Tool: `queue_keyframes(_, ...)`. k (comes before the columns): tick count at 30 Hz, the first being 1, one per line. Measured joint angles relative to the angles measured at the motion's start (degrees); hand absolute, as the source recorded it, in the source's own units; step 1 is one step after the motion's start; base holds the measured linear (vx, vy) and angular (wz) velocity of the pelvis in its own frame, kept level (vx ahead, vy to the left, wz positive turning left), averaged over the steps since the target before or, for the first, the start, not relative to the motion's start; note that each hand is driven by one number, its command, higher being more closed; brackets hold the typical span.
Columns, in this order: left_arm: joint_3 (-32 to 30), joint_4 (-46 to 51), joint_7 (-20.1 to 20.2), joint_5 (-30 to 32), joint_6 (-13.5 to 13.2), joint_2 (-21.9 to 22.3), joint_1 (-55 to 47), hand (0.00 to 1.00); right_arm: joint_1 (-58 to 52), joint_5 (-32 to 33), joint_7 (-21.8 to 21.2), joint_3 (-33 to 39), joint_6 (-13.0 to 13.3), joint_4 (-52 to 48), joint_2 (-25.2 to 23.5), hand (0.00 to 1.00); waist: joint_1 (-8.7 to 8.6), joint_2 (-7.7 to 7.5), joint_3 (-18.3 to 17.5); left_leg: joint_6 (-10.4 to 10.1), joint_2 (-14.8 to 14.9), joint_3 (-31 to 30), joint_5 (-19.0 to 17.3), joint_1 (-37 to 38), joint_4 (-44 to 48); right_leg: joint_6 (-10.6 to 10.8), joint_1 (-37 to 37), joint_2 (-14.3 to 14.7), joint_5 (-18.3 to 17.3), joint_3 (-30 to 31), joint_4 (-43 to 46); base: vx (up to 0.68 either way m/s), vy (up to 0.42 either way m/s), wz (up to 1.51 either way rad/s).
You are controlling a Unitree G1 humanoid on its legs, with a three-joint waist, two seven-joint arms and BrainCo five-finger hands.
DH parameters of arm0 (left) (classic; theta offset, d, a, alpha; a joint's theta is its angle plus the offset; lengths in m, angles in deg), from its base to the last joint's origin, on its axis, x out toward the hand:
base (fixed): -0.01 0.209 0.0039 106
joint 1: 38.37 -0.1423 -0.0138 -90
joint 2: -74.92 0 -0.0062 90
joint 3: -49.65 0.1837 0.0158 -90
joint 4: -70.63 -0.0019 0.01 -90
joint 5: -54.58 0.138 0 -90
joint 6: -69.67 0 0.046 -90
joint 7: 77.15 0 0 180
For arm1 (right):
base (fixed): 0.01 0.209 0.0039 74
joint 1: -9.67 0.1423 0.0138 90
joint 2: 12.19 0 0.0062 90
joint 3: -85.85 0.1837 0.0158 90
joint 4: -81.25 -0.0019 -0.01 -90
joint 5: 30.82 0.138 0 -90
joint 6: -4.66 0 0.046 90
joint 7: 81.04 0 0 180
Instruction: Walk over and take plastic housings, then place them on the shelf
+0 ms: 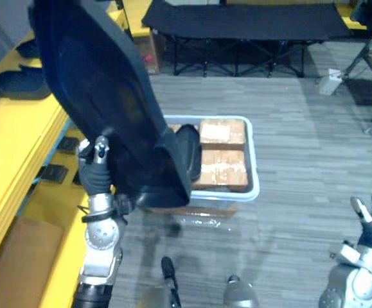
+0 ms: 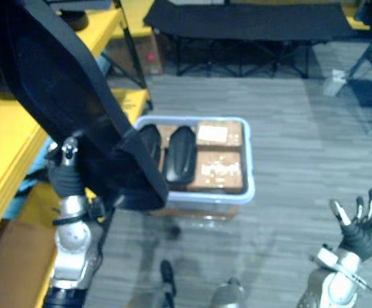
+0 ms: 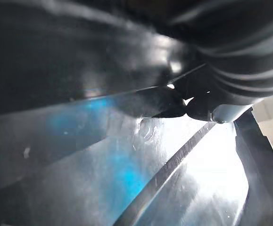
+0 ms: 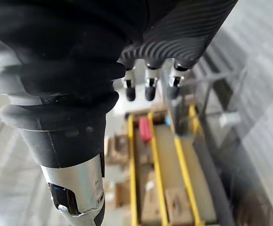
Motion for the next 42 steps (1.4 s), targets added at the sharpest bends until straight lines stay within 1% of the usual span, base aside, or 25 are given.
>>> queue_keyframes(3,-3.4,0.1,-2.6,1.9,0.8,0.0,-2.2,1.00,2.2,0.0,-1.1,-2.4,-0.9,-1.6,1.5,0.00,0.77,0.61,-0.4,-0.2,0.0,-2.1,0.5,-0.2,0.0,-0.8,1.0,0.4,-0.6,-1.9,-0.2,-0.01,-0.021,0.36)
queue_keyframes(4,-5.4,0.4,-4.1,2.7,1.0,0.0,-3.9,1.00,3.4,-0.1,-1.5,-4.3,-1.2,-1.7,2.2,0.00,1.08,0.83,-0.5,-0.4,0.0,-3.3,0.7,-0.5,-0.1,-1.0,1.5,0.7,-0.9,-3.3,-0.2,-0.04,-0.044,0.58)
queue_keyframes(5,-8.1,0.6,-5.7,3.9,1.2,0.0,-6.1,1.00,4.8,-0.5,-1.7,-6.4,-1.6,-1.8,3.2,0.00,2.23,1.26,-1.0,-0.7,0.1,-4.8,1.0,-1.4,-0.3,-1.2,1.4,1.1,-1.4,-4.7,-0.1,-0.04,-0.048,0.60)
queue_keyframes(6,-9.3,0.9,-6.2,4.0,1.3,0.0,-7.1,1.00,5.5,-0.6,-1.9,-7.2,-2.0,-1.7,3.7,0.00,2.83,1.50,-1.1,-0.8,0.1,-5.8,1.3,-1.9,-0.3,-1.3,1.3,1.3,-1.6,-5.3,-0.2,-0.05,-0.065,0.72)
queue_keyframes(7,-11.9,1.3,-7.4,3.9,1.3,0.1,-9.3,1.00,7.0,-0.6,-2.1,-9.3,-2.6,-1.6,4.5,0.00,4.40,1.86,-1.3,-0.9,0.1,-7.6,1.5,-2.8,-0.3,-1.5,1.3,1.5,-2.1,-7.4,-0.1,-0.03,-0.057,0.60)
queue_keyframes(10,-16.3,2.9,-9.8,3.9,1.2,0.1,-13.2,1.00,10.5,-1.5,-2.1,-13.3,-3.4,-1.2,5.7,0.00,7.33,2.08,-1.5,-1.3,-0.1,-9.8,2.3,-3.4,0.0,-1.8,1.8,1.9,-2.7,-9.6,0.2,0.00,-0.067,0.51)
queue_keyframes(11,-18.5,4.1,-10.6,3.9,1.2,0.2,-14.8,1.00,12.9,-1.7,-2.1,-16.1,-3.6,-0.4,6.2,0.00,8.74,2.01,-1.5,-1.2,-0.5,-11.6,2.7,-3.5,0.0,-1.7,2.7,1.9,-2.9,-11.3,0.7,0.04,-0.064,0.55)
queue_keyframes(12,-19.1,4.6,-11.0,3.9,1.1,0.2,-15.4,1.00,13.9,-1.8,-2.1,-17.2,-3.6,0.0,6.3,0.00,9.33,2.01,-1.5,-1.2,-0.6,-12.2,2.8,-3.5,0.0,-1.6,3.0,1.9,-2.9,-11.8,0.8,0.04,-0.071,0.63)
queue_keyframes(14,-21.2,6.1,-11.0,3.8,0.5,0.3,-16.8,1.00,18.2,-2.9,-0.6,-21.6,-4.7,2.5,6.3,0.00,11.23,1.82,-1.6,-1.3,-1.3,-14.5,3.3,-3.8,0.0,-1.4,4.1,1.9,-3.5,-14.2,1.0,0.01,-0.050,0.55)
queue_keyframes(15,-21.6,6.1,-10.9,3.8,0.1,0.4,-16.9,1.00,18.9,-3.3,-0.2,-22.6,-5.0,3.2,6.3,0.00,11.71,1.82,-1.6,-1.4,-1.5,-15.3,3.3,-3.9,0.0,-1.5,4.3,2.0,-3.6,-14.6,0.9,0.00,-0.041,0.53)
queue_keyframes(16,-22.3,6.1,-10.3,3.8,-0.5,0.5,-17.1,1.00,20.0,-4.6,1.1,-24.5,-6.1,3.9,6.2,0.00,12.53,1.69,-1.7,-1.4,-1.8,-16.4,3.5,-4.1,0.0,-1.6,4.7,2.1,-3.8,-15.3,0.9,0.00,-0.032,0.47)
queue_keyframes(17,-22.5,6.1,-9.7,3.8,-0.5,0.6,-17.1,1.00,20.0,-5.5,1.9,-25.5,-6.5,4.1,6.2,0.00,13.23,1.49,-1.7,-1.5,-2.0,-17.1,3.6,-4.1,-0.1,-1.7,5.2,2.2,-4.0,-16.0,0.9,0.00,-0.033,0.58)
queue_keyframes(18,-22.6,6.1,-8.7,3.6,-0.5,0.9,-17.4,1.00,20.0,-6.9,2.7,-26.3,-7.3,4.3,6.0,0.00,13.58,1.11,-1.9,-1.5,-2.6,-18.3,3.6,-4.2,-0.1,-1.9,5.7,2.1,-4.3,-16.4,1.0,0.00,-0.023,0.50)
queue_keyframes(19,-22.6,6.1,-8.0,3.4,-0.5,1.2,-17.4,1.00,20.0,-7.1,3.2,-26.6,-7.7,4.3,6.0,0.00,13.58,1.00,-1.9,-1.5,-2.8,-18.9,3.6,-4.2,-0.1,-2.2,5.9,2.2,-4.6,-16.4,1.1,-0.01,-0.017,0.56)
queue_keyframes(21,-22.5,6.0,-5.8,3.0,-0.6,1.9,-17.3,1.00,19.5,-7.8,4.4,-26.7,-8.4,4.3,6.0,0.00,13.50,0.22,-2.1,-1.3,-3.7,-20.5,3.6,-4.6,-0.3,-2.4,5.8,2.0,-6.0,-15.7,2.5,-0.03,-0.011,0.48)
queue_keyframes(22,-22.4,6.0,-4.3,1.4,-0.7,2.3,-17.3,1.00,18.5,-7.9,4.8,-26.7,-8.5,4.3,6.0,0.00,13.46,-0.26,-2.3,-1.3,-3.9,-21.1,3.6,-4.9,-0.3,-3.0,5.4,2.0,-6.6,-15.3,3.2,-0.04,-0.011,0.32)
queue_keyframes(24,-22.1,6.0,-3.0,-0.5,-1.2,2.5,-17.1,1.00,16.4,-8.3,5.0,-26.2,-8.5,4.3,6.0,0.00,13.28,-0.92,-2.3,-1.3,-4.0,-21.6,3.6,-5.3,-0.3,-3.2,5.2,2.3,-7.2,-15.5,3.3,-0.05,-0.027,0.24)
queue_keyframes(27,-21.7,5.9,-1.8,-2.6,-1.4,3.0,-17.2,1.00,13.6,-8.9,3.3,-24.2,-8.5,4.3,6.0,0.00,13.11,-1.29,-2.3,-1.3,-3.7,-21.3,3.6,-5.4,-0.3,-3.2,5.2,2.6,-7.2,-15.3,3.0,-0.06,-0.028,0.03)
queue_keyframes(30,-20.3,5.9,-1.8,-3.6,-1.4,4.5,-17.3,1.00,11.3,-8.9,-0.6,-22.6,-8.2,4.3,6.1,0.00,12.91,-1.36,-2.4,-1.3,-2.8,-19.5,3.6,-5.4,-0.3,-3.0,4.9,3.3,-7.3,-13.8,2.5,-0.05,-0.036,-0.12)
queue_keyframes(33,-18.7,5.8,-2.0,-3.5,-1.3,5.9,-17.7,1.00,9.7,-8.6,-5.1,-22.5,-8.1,4.0,6.1,0.00,12.57,-1.92,-2.7,-1.2,-2.3,-18.6,3.6,-5.4,-0.1,-2.8,4.8,3.5,-7.4,-13.6,2.6,0.00,-0.054,-0.03)
queue_keyframes(34,-17.8,5.8,-2.1,-3.4,-0.6,5.9,-18.6,1.00,9.4,-8.2,-7.0,-22.5,-8.1,4.0,6.0,0.00,12.10,-2.29,-2.7,-1.1,-2.4,-18.5,3.8,-5.4,-0.1,-2.6,4.9,3.5,-7.5,-13.8,3.2,0.03,-0.059,0.06)
queue_keyframes(36,-17.4,5.6,-2.0,-3.4,0.2,5.9,-19.1,1.00,9.2,-7.6,-7.6,-22.5,-8.1,3.9,6.0,0.00,11.94,-2.49,-2.6,-0.8,-2.5,-18.5,4.2,-5.4,-0.1,-2.5,5.1,3.4,-7.5,-14.1,3.7,0.05,-0.057,0.14)
queue_keyframes(37,-17.2,4.8,-1.9,-3.6,0.6,5.9,-19.4,1.00,8.8,-7.2,-8.0,-22.5,-8.1,3.9,6.0,0.00,11.89,-2.74,-2.4,-1.0,-2.8,-18.7,4.8,-5.4,0.0,-2.3,5.4,3.4,-7.7,-14.4,3.9,0.05,-0.069,0.31)
queue_keyframes(40,-16.8,3.2,-1.7,-3.9,2.4,5.9,-19.4,1.00,7.7,-6.6,-8.1,-22.5,-8.0,3.0,6.0,0.00,11.55,-3.14,-2.2,-0.7,-4.0,-20.3,5.5,-6.2,0.0,-2.4,5.4,3.2,-9.4,-15.2,5.5,0.02,-0.049,0.54)
queue_keyframes(42,-15.9,1.9,-1.4,-6.0,2.6,6.0,-19.7,1.00,7.8,-6.7,-7.3,-22.8,-7.9,2.9,6.0,0.00,12.28,-3.83,-1.7,0.0,-4.3,-20.2,5.0,-6.2,0.0,-2.4,5.4,2.9,-10.7,-15.7,6.9,-0.02,-0.057,0.34)
